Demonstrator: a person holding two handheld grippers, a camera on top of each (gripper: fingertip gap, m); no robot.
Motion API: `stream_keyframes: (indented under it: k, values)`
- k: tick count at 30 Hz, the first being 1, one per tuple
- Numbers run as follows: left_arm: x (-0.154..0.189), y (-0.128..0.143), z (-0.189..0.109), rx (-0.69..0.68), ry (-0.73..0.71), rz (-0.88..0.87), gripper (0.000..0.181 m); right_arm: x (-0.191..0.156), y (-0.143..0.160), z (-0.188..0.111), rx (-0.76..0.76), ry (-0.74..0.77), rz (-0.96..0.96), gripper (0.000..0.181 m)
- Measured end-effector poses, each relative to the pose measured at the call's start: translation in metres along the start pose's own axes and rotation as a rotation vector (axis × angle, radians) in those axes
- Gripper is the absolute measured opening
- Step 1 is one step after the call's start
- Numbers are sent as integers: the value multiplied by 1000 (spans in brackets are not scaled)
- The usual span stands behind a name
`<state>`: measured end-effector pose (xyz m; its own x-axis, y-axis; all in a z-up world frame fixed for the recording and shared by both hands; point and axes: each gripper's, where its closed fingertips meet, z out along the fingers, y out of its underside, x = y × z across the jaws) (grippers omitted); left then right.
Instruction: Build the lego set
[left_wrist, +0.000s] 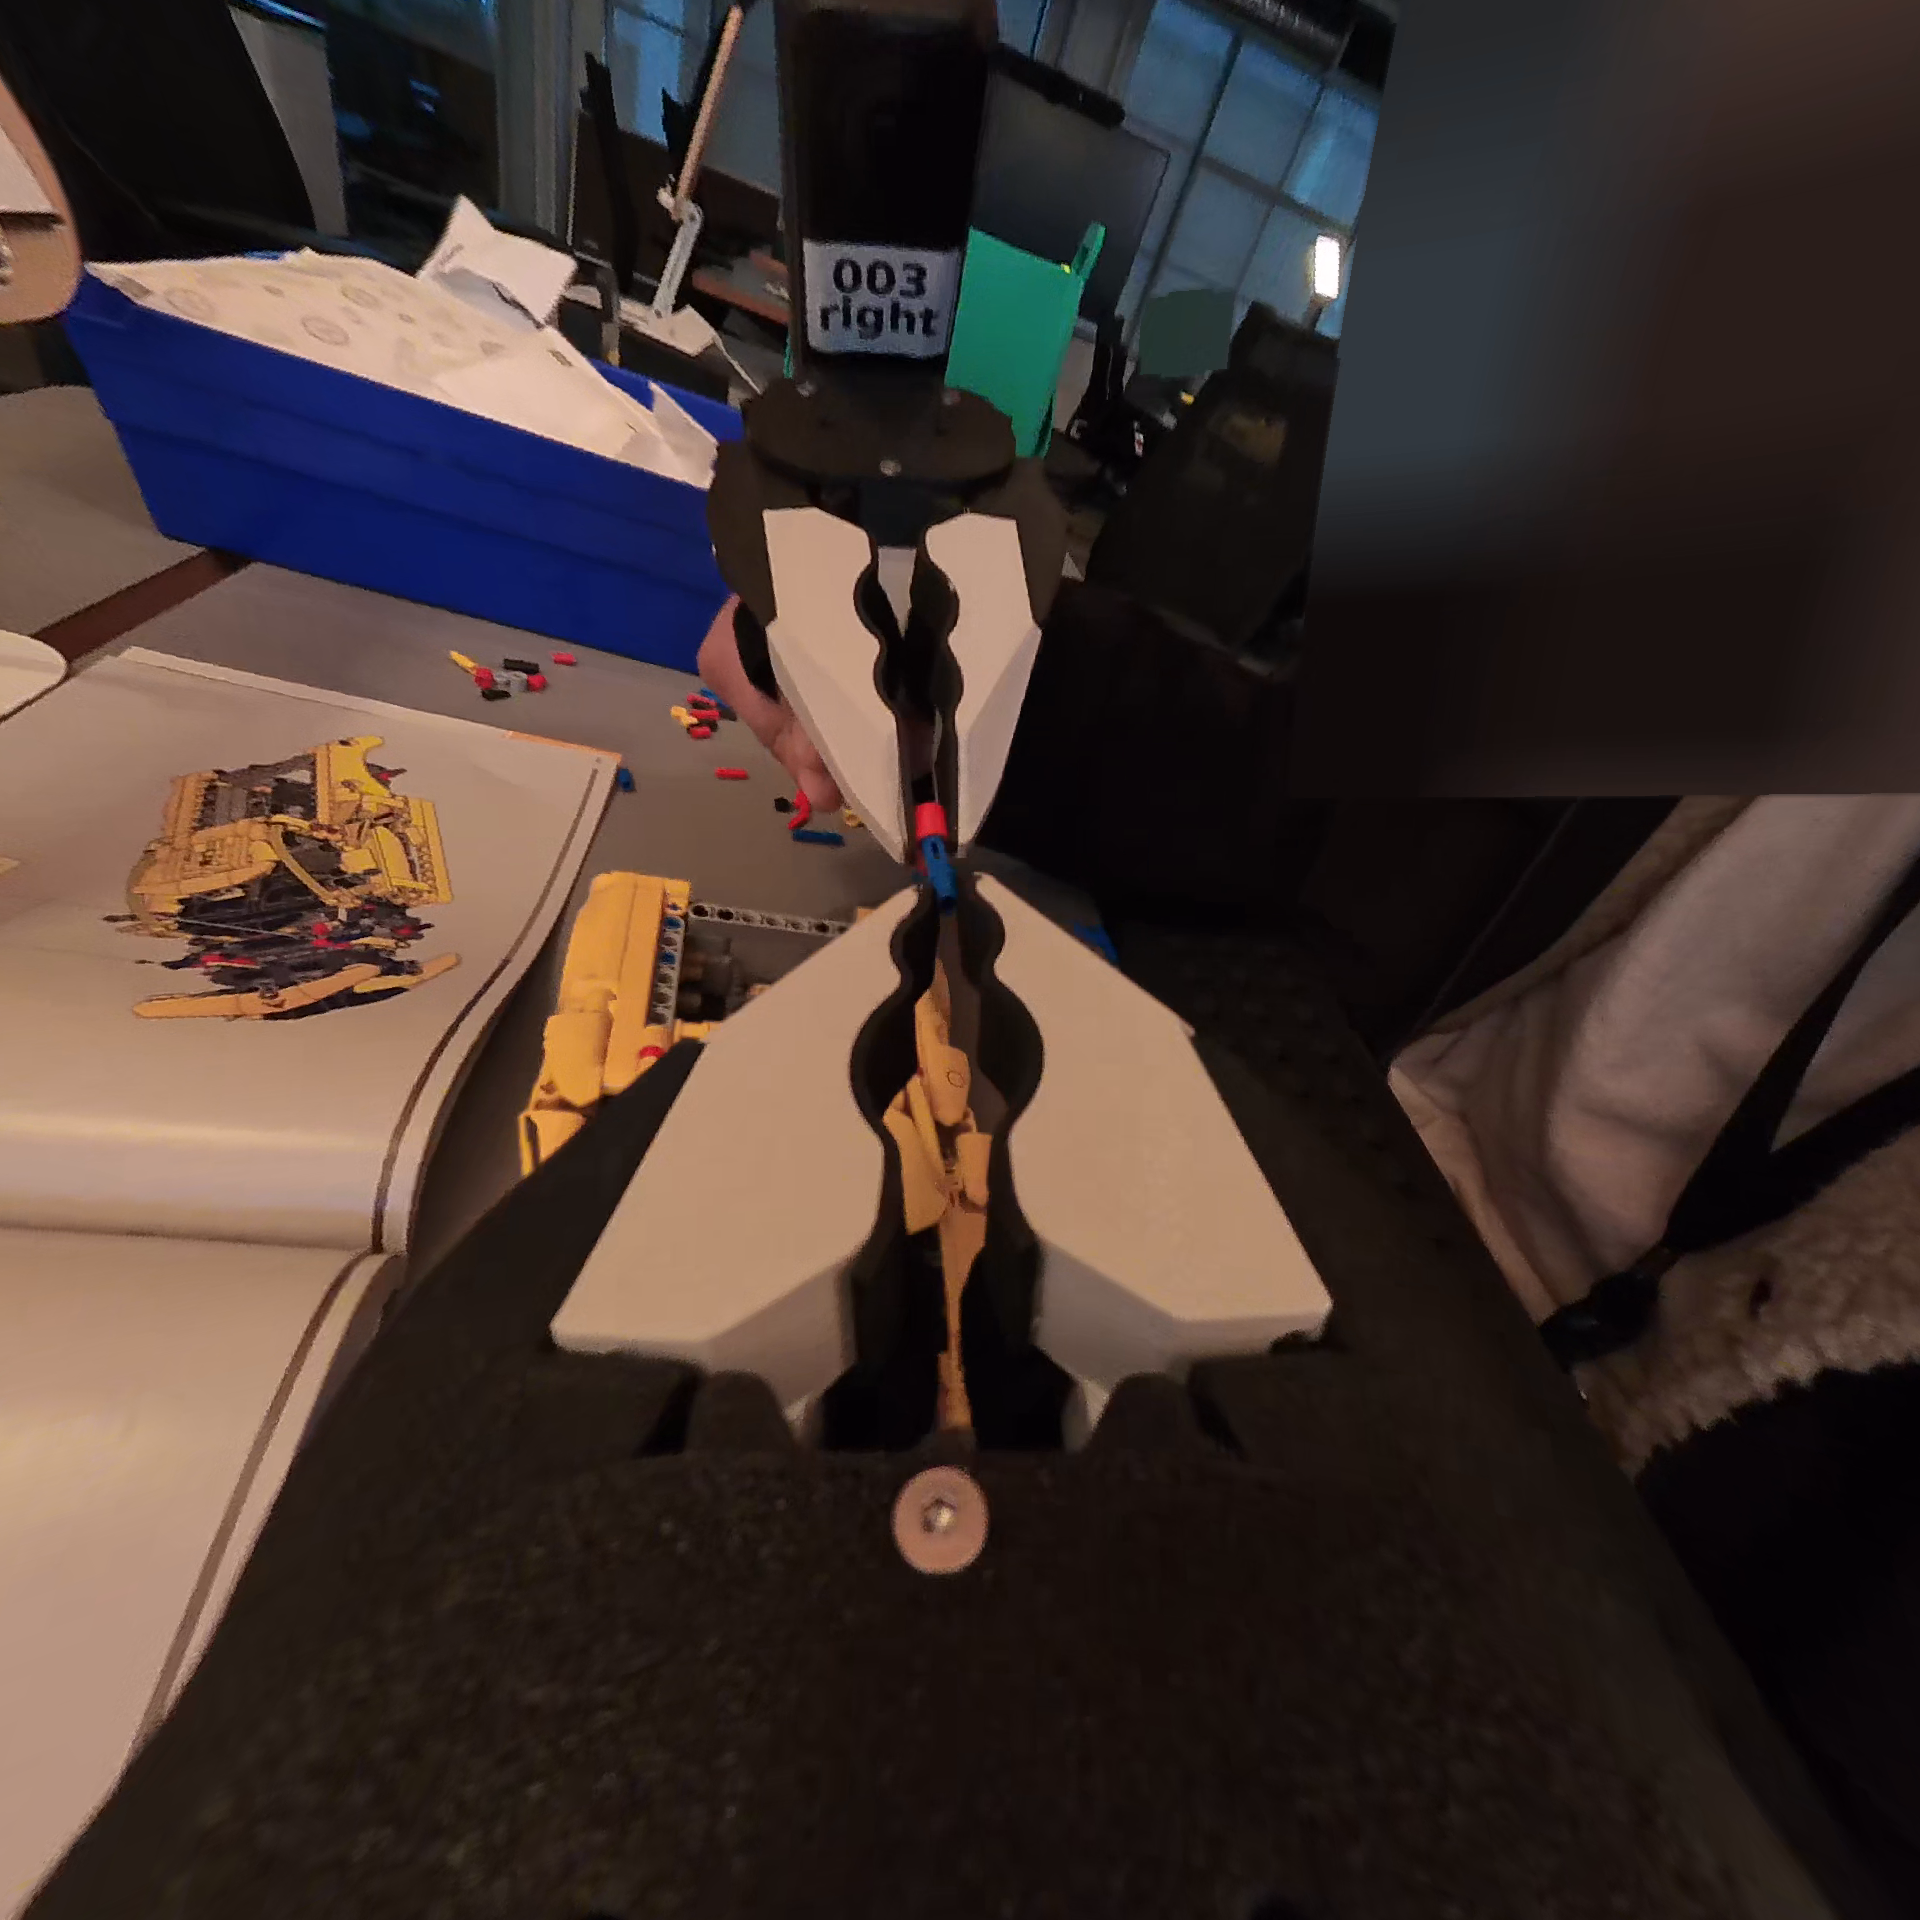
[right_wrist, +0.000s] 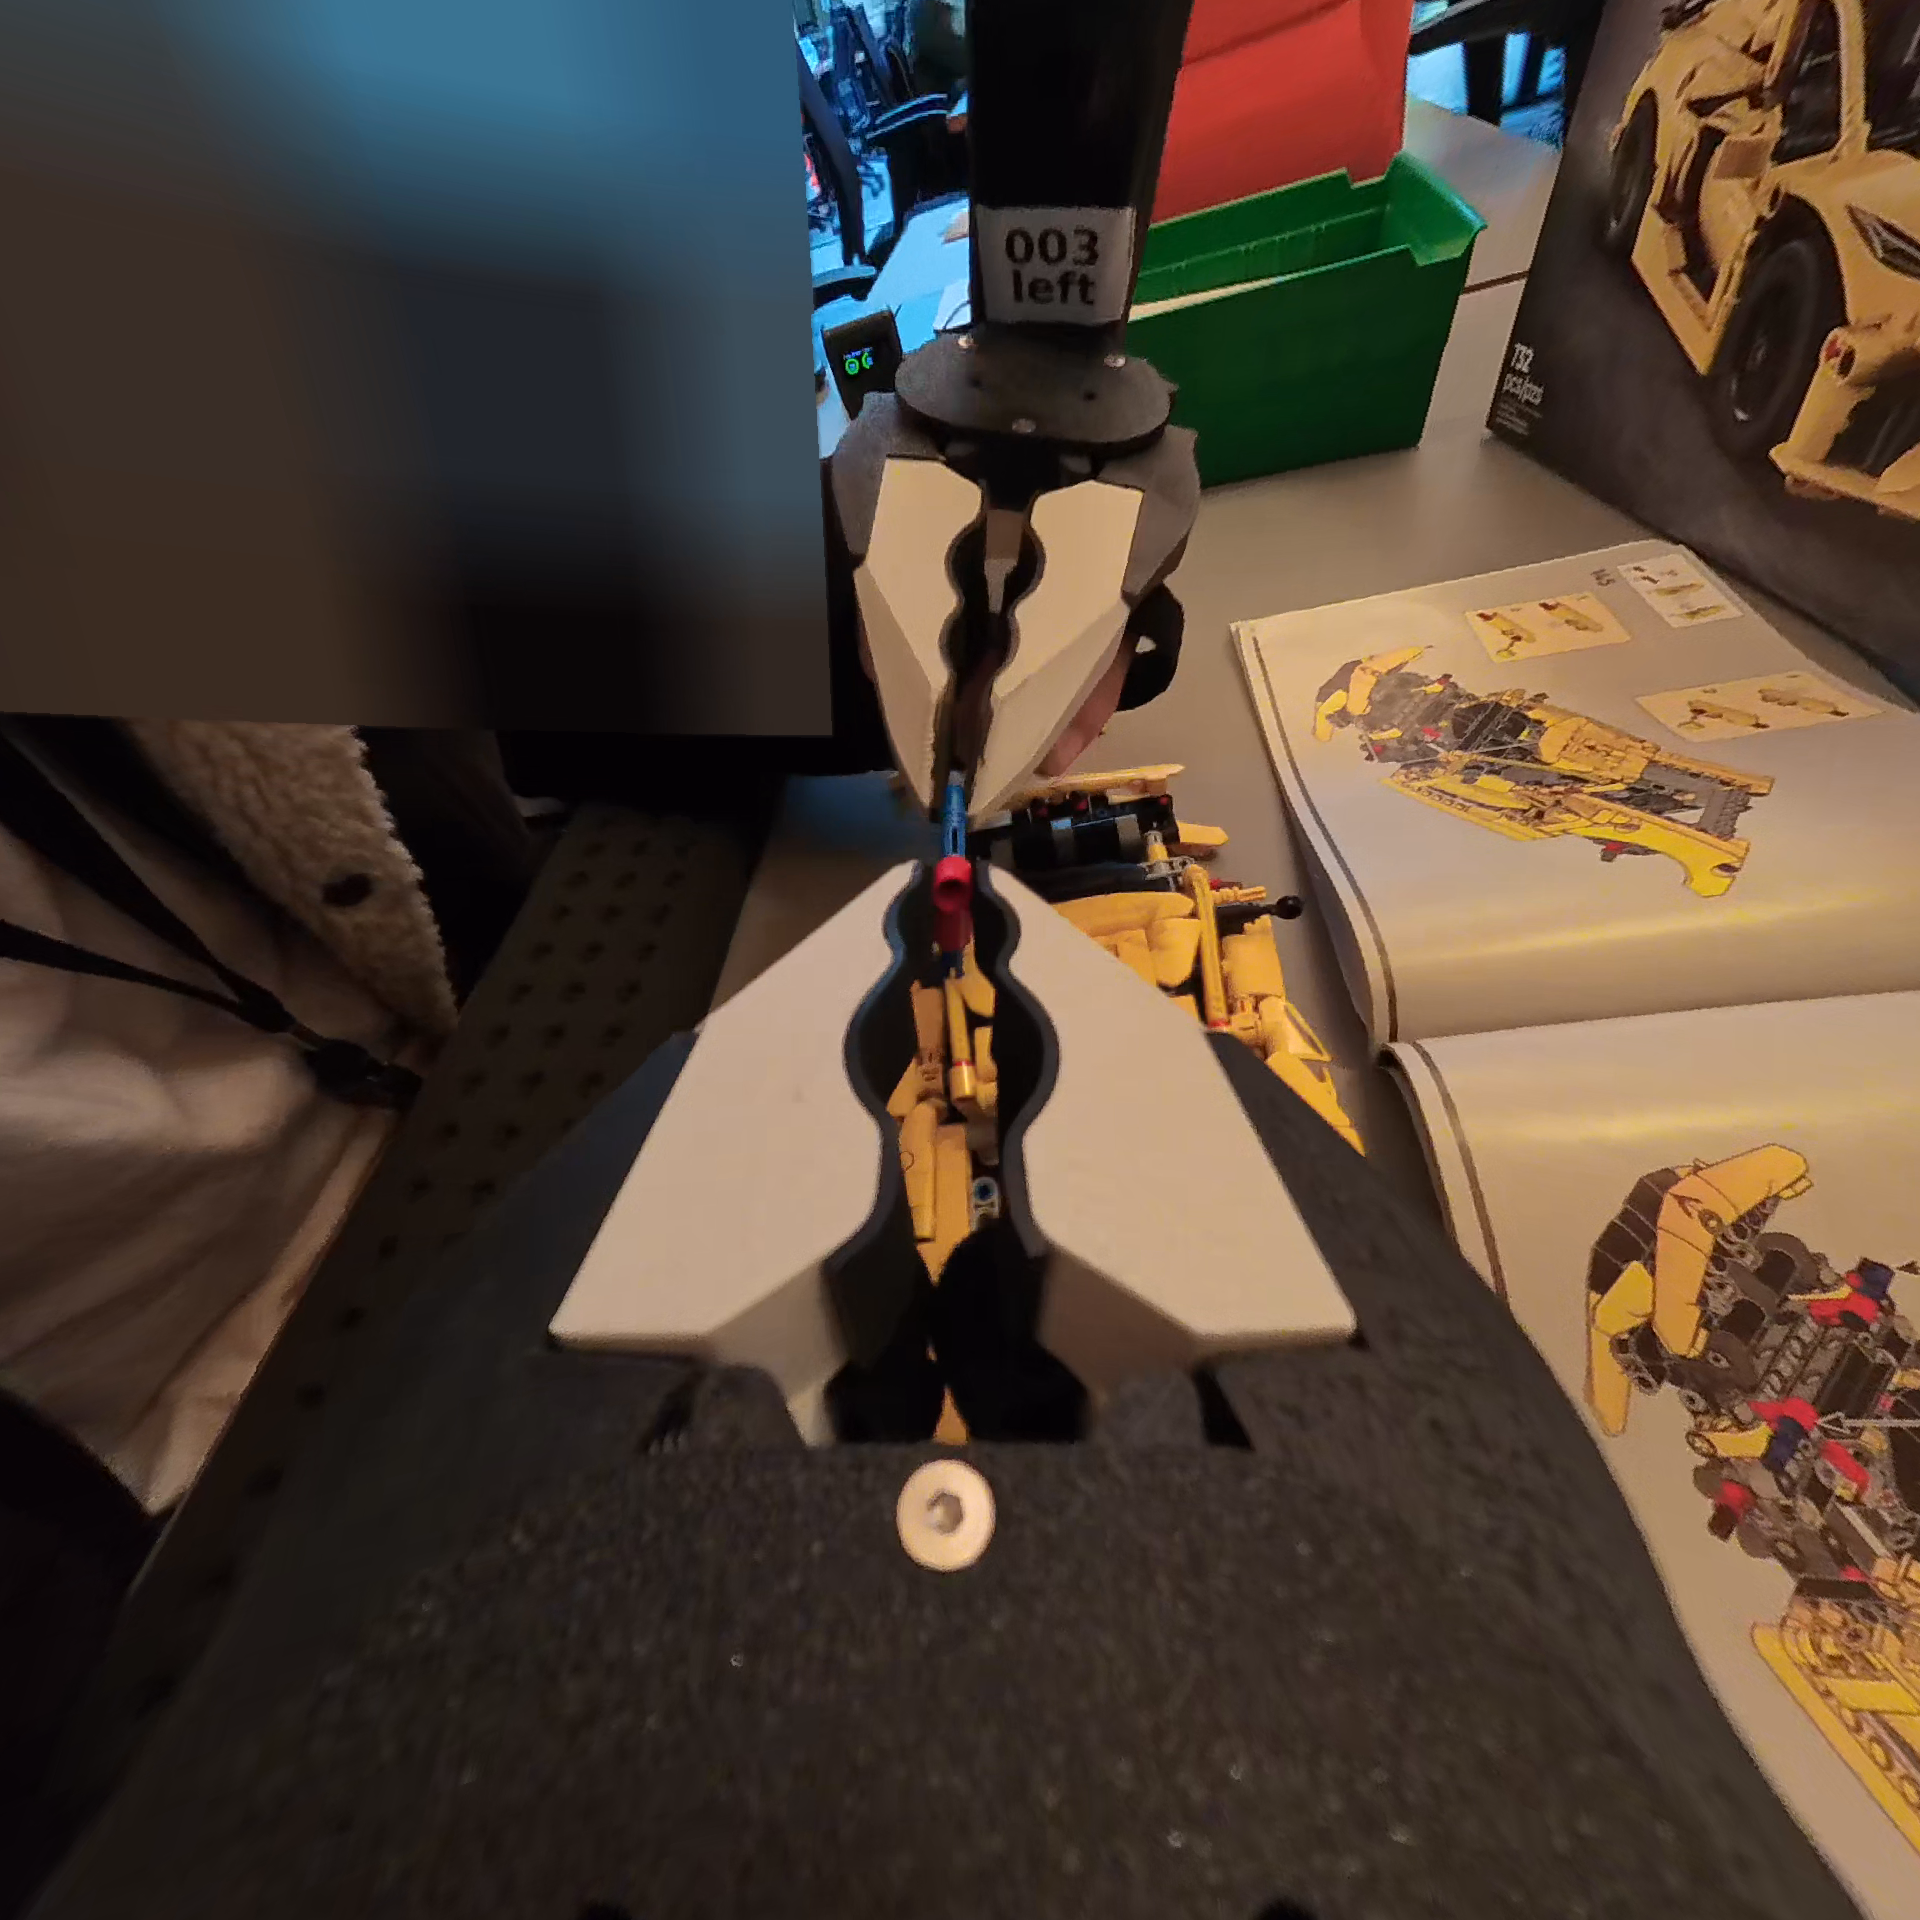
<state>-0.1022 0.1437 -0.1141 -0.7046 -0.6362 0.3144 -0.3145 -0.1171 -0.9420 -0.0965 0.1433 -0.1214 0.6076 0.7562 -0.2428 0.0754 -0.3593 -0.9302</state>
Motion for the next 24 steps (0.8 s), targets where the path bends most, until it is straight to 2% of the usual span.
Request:
stream_keyframes:
  k: [2,13,17,24]
  values:
    - [-2,-3,-1,22,-8,-5,3,3,0,1,7,14,-5,6]
    - [-10,-30,-3,240,-60,-22,3,13,-34,-13,300,-1,58,6]
    - [-10,-26,4,230,-61,-32,3,11,-33,-16,279,4,41,6]
    - [-13,-18,3,167,-55,-56,3,14,-17,-14,138,57,-5,6]
